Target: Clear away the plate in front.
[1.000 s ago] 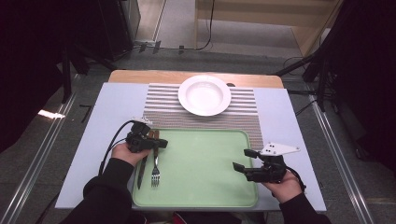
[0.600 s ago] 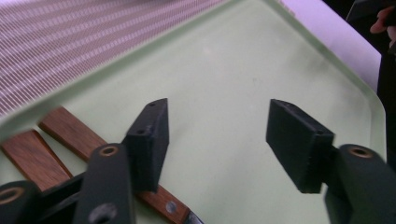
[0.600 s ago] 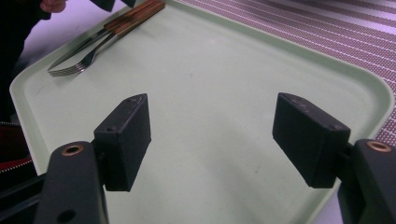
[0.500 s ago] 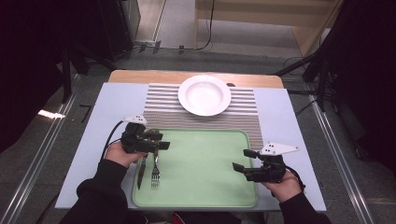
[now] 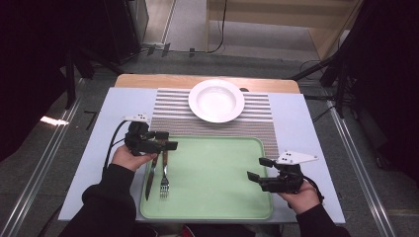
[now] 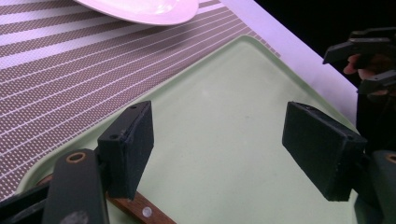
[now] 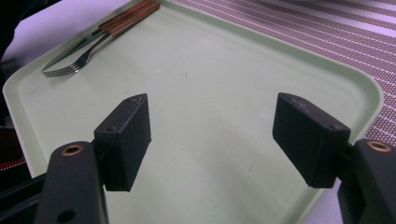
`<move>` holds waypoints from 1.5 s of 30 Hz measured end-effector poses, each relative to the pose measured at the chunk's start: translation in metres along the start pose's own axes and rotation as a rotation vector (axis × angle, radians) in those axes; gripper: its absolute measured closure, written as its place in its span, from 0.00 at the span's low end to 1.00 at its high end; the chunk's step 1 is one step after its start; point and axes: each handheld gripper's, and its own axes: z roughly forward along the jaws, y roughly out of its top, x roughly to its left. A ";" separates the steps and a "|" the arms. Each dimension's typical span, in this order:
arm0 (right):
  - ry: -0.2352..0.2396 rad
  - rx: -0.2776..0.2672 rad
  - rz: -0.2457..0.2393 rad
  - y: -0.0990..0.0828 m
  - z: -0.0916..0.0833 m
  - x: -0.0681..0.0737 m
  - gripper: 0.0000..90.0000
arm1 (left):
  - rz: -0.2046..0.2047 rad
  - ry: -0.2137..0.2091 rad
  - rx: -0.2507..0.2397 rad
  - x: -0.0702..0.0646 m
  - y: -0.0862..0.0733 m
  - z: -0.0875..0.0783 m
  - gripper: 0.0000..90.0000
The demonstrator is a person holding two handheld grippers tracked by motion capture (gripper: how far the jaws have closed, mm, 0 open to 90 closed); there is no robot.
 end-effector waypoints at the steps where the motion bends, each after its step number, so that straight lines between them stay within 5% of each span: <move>1: 0.000 -0.001 0.000 0.000 0.000 0.000 0.30 | -0.012 0.006 -0.001 0.001 0.001 0.001 0.27; 9: 0.003 0.006 0.016 -0.003 -0.001 -0.001 0.30 | 0.019 0.047 -0.007 0.007 0.009 0.005 0.32; 24: 0.014 0.011 0.018 -0.004 0.000 -0.002 0.30 | -0.011 0.094 -0.025 0.020 0.024 0.017 0.34; 28: 0.009 0.010 0.021 -0.003 0.000 -0.003 0.30 | 0.023 0.113 -0.010 0.019 0.029 0.021 0.38; 32: 0.007 0.007 0.015 -0.002 0.000 -0.003 0.30 | -0.030 0.091 0.036 0.023 0.039 0.026 0.35; 36: 0.014 0.008 0.010 -0.001 0.002 -0.003 0.30 | -0.013 0.087 0.027 0.029 0.044 0.028 0.35; 41: 0.027 0.012 0.011 0.000 0.005 -0.002 0.30 | -0.003 0.136 0.020 0.033 0.053 0.033 0.34; 45: 0.032 0.013 0.010 0.000 0.005 -0.001 0.30 | -0.023 0.140 0.006 0.036 0.061 0.037 0.34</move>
